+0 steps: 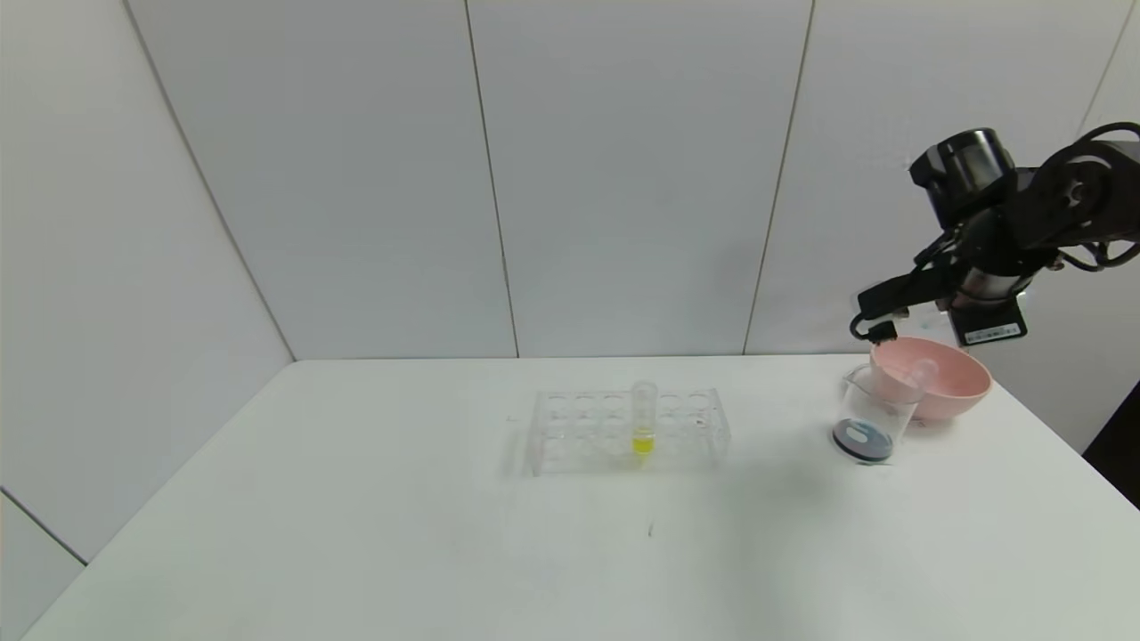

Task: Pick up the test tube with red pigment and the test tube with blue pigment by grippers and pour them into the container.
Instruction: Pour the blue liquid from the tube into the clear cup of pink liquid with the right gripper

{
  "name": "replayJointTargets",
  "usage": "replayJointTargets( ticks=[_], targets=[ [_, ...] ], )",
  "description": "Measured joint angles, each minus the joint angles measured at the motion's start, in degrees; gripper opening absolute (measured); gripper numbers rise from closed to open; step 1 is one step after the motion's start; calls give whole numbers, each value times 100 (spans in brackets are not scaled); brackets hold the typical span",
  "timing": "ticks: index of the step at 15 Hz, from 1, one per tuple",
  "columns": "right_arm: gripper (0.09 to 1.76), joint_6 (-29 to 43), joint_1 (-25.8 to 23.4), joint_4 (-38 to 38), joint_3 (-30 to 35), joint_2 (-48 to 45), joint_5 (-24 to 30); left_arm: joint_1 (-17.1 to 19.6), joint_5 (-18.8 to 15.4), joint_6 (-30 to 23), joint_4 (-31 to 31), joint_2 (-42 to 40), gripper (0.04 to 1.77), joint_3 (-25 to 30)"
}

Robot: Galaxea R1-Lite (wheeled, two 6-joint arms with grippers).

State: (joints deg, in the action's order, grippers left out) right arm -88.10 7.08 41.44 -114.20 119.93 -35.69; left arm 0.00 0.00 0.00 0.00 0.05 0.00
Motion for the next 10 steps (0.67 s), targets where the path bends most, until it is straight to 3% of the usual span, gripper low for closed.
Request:
replayJointTargets(
  ticks=[3, 7, 10],
  targets=[
    [48, 492, -447, 277, 116, -260, 1318, 0, 0, 2, 0, 0, 176, 0],
    [48, 2009, -1044, 1086, 168, -664, 3261, 0, 0, 0, 2, 0, 176, 0],
    [48, 3003, -1454, 1133, 544, -990, 4450, 0, 0, 0, 0, 0, 176, 0]
  ],
)
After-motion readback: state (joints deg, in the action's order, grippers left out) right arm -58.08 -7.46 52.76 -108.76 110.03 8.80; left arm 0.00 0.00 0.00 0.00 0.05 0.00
